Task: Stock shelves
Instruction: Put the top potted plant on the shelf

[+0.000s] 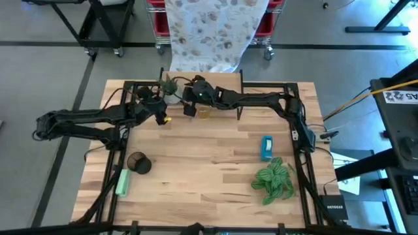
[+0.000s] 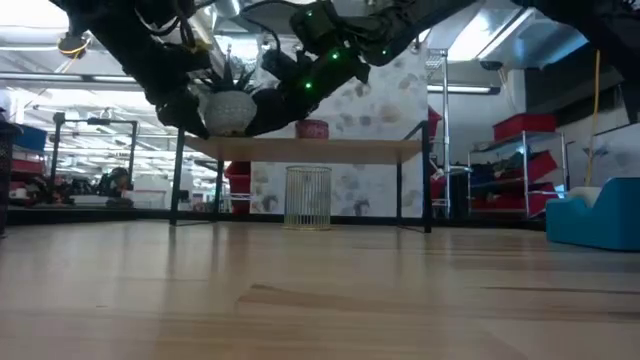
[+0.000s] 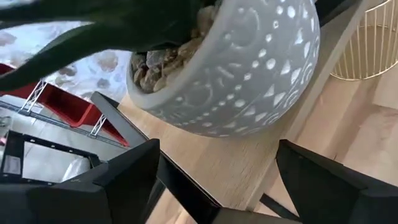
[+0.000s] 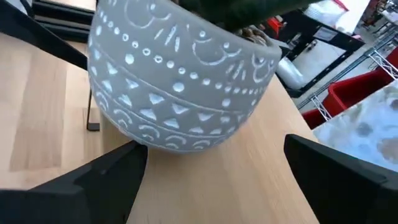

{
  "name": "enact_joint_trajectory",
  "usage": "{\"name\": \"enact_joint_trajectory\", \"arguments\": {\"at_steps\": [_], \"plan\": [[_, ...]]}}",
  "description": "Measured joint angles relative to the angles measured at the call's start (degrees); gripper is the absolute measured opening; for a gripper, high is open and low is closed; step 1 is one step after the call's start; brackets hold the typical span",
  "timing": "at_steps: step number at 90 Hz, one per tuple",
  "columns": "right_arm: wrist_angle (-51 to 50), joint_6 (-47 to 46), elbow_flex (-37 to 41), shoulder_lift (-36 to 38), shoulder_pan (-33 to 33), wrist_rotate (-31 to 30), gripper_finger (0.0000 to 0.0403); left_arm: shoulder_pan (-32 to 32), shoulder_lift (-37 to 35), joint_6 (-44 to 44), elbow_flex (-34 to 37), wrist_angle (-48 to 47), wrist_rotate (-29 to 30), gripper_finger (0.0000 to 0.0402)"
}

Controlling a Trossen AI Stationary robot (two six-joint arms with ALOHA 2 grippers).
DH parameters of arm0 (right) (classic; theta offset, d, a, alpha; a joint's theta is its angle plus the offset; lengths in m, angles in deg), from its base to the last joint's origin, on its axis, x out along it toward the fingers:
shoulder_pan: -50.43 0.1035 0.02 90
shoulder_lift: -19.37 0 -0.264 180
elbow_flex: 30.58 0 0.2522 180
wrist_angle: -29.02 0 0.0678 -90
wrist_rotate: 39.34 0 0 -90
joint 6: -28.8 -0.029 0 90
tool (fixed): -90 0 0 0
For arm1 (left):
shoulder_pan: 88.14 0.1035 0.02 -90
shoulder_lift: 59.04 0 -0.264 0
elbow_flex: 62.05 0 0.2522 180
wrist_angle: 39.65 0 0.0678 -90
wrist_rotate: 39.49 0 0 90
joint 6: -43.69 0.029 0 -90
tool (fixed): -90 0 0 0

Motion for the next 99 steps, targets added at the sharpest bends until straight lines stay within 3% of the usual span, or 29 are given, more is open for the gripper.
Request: {"name": "enact_joint_trajectory", "arguments": {"at_steps": [48, 99], "plan": [[0.34, -1.92, 0.02, 0.11, 0.08, -0.19, 0.0362, 0.22, 0.0, -5.3, 0.11, 2.92, 6.19, 0.0303], [-3.31, -5.53, 0.02, 0.13, 3.7, -3.36, 0.0362, 0.11, 0.0, -9.95, 0.09, 2.13, 5.01, 0.0303]]}}
